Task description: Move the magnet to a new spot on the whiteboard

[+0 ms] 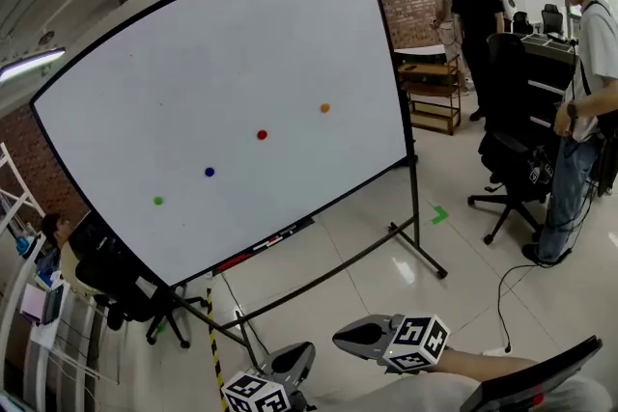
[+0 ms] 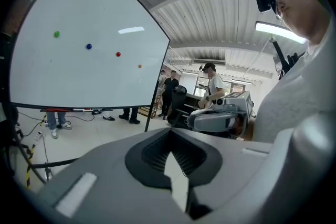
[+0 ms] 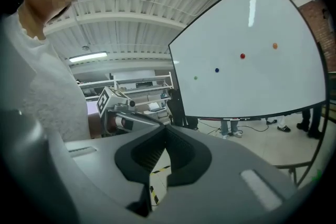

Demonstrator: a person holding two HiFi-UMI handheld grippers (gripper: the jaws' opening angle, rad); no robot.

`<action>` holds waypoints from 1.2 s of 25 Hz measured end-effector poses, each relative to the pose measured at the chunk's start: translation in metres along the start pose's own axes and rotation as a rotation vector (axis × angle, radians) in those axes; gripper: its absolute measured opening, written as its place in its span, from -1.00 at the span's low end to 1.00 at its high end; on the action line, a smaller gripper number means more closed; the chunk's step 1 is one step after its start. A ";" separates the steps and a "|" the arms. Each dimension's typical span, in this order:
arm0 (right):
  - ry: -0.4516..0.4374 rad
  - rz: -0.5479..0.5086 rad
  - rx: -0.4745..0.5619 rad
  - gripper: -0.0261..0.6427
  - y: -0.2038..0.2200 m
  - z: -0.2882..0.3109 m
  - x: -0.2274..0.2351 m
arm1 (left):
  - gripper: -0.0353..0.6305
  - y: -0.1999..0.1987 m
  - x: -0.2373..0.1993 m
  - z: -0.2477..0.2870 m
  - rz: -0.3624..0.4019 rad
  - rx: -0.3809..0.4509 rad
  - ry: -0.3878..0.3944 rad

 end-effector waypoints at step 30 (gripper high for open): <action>0.032 -0.002 -0.013 -0.91 -0.008 0.046 -0.048 | -0.94 0.002 -0.006 -0.059 0.035 0.003 0.063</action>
Point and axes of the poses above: the fingertips, and each gripper's own axes: z forward along the fingers, x to its right, y out of its underside, the point moved 6 cm from there along -z, backward along the fingers, and after that the axes turned 3 degrees about -x, right-handed, at the moved point
